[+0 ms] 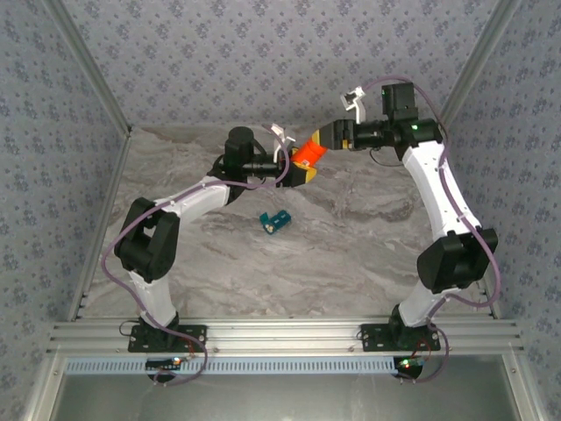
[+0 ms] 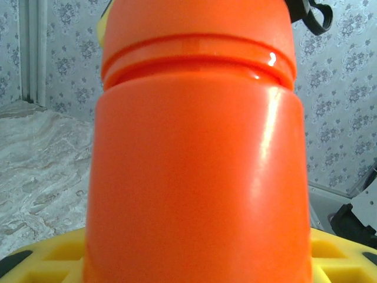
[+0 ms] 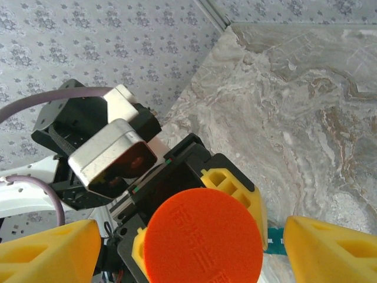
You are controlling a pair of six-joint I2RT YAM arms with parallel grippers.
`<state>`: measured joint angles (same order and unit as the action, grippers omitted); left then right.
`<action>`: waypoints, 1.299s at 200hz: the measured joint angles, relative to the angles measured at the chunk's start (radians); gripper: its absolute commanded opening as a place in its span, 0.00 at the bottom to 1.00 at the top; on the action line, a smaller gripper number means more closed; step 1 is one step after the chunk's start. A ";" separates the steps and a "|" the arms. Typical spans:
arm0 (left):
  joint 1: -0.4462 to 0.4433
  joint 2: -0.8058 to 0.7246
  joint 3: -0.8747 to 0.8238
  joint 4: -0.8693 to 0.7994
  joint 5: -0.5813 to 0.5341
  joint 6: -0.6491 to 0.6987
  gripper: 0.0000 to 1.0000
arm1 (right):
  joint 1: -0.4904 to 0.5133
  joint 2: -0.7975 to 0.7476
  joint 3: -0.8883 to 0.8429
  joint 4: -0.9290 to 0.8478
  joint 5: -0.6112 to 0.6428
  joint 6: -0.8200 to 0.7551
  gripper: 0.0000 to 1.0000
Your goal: Sort the pills into containers
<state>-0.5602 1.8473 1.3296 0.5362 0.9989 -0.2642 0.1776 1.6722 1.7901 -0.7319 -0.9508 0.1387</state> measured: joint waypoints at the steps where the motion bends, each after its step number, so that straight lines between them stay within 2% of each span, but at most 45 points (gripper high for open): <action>1: 0.000 0.000 0.000 0.000 0.000 0.000 0.00 | 0.000 0.000 0.000 0.000 0.000 -0.001 0.80; 60: 0.000 0.000 0.003 0.000 0.000 0.000 0.00 | 0.010 0.002 0.000 -0.006 0.000 -0.010 0.71; 111: 0.000 0.000 0.003 0.001 0.005 0.000 0.00 | 0.012 0.005 -0.002 -0.006 0.004 -0.016 0.55; 152: 0.000 0.000 0.003 -0.002 0.007 0.000 0.00 | 0.012 0.006 -0.007 -0.003 0.005 -0.015 0.50; 164: 0.001 0.000 0.003 -0.006 0.006 0.000 0.00 | 0.012 0.006 -0.013 0.006 0.008 -0.006 0.46; 215: 0.004 0.000 0.003 -0.093 -0.039 0.017 0.00 | 0.016 -0.011 -0.124 0.149 0.048 0.185 0.44; 260: 0.006 0.000 0.003 -0.124 -0.074 0.036 0.00 | 0.067 -0.056 -0.175 0.213 0.235 0.407 0.45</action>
<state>-0.5545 1.8473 1.3327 0.4126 0.9245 -0.2283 0.2447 1.6165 1.6150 -0.5190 -0.7158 0.5453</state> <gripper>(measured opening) 0.533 0.450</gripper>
